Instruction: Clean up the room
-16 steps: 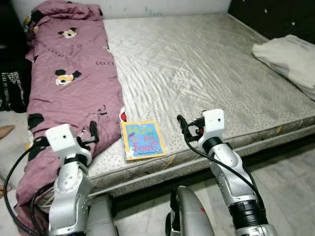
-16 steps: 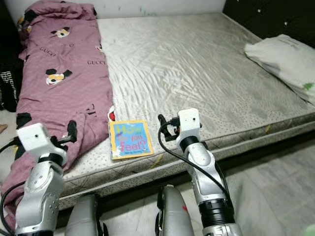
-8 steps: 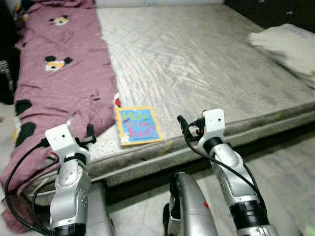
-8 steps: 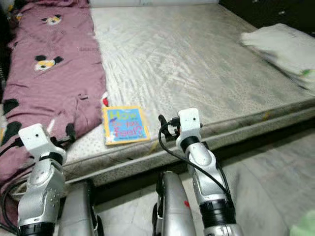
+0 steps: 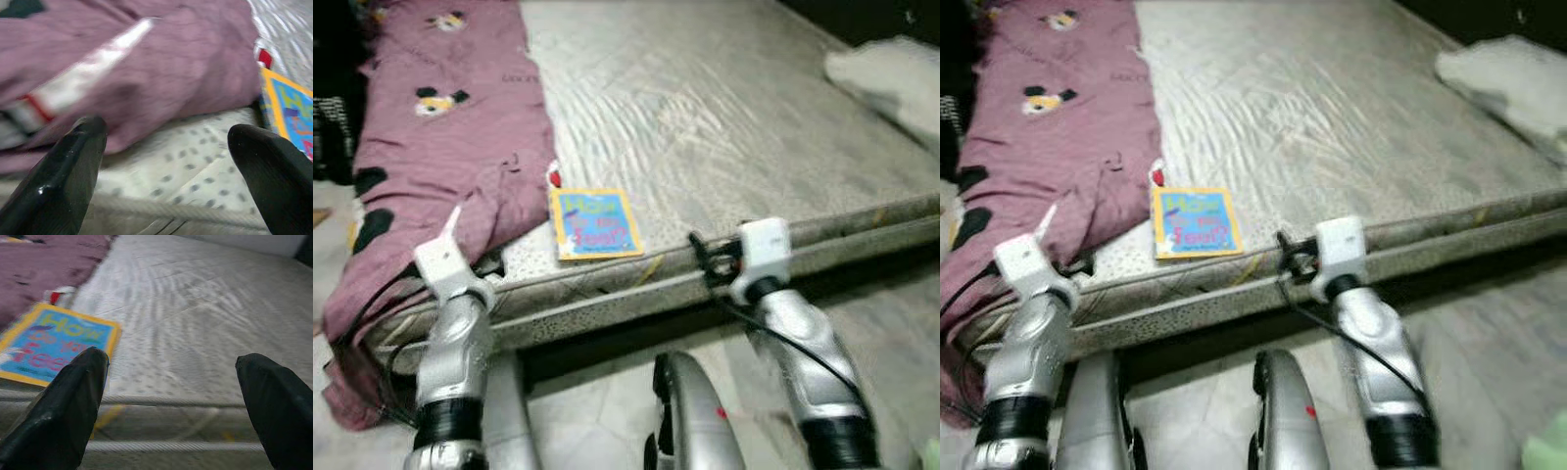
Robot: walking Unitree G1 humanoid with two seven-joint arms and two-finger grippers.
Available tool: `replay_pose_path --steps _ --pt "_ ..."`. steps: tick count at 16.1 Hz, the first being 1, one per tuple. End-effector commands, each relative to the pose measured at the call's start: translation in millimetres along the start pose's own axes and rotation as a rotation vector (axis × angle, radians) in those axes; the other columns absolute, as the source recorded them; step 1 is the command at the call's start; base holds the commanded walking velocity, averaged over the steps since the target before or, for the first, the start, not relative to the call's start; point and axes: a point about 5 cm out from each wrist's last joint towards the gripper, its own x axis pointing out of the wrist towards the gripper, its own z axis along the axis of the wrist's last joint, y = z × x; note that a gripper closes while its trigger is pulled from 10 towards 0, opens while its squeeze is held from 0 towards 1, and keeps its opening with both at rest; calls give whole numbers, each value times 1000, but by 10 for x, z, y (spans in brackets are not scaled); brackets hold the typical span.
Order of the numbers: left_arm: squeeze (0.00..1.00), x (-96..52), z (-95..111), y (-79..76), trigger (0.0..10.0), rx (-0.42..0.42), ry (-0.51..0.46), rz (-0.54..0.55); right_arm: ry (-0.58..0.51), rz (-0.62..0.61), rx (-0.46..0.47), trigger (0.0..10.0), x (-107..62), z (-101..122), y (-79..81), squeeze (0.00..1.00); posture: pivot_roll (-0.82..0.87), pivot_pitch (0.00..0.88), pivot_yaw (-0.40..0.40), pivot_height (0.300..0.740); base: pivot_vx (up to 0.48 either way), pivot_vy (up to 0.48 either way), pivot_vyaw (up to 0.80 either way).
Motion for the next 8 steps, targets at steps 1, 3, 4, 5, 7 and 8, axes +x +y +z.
replay_pose_path --steps 1,3,4,5,7,8 --pt "0 10 -47 -13 10000 1 19 -7 24 -27 -1 10000 -59 -27 -86 0 -228 135 -90 539 0 0 0" --pt "0 81 35 -39 10000 11 -5 -22 49 -50 -25 10000 -192 -47 -196 0 -262 147 -94 539 0 0 0" --pt "0 111 60 -59 10000 9 -9 -28 57 -60 -31 10000 -264 -47 -248 0 -273 152 -95 539 0 0 0" --pt "0 131 64 -76 10000 7 -8 -36 59 -61 -33 10000 -297 -43 -266 0 -288 157 -98 534 0 0 0" --pt "0 205 104 -160 10000 30 -13 -83 75 -68 -54 10000 -373 -26 -320 0 -310 162 -101 509 0 0 0" --pt "0 227 116 -193 10000 22 -14 -95 76 -71 -57 10000 -393 -14 -334 0 -316 161 -102 504 0 0 0"
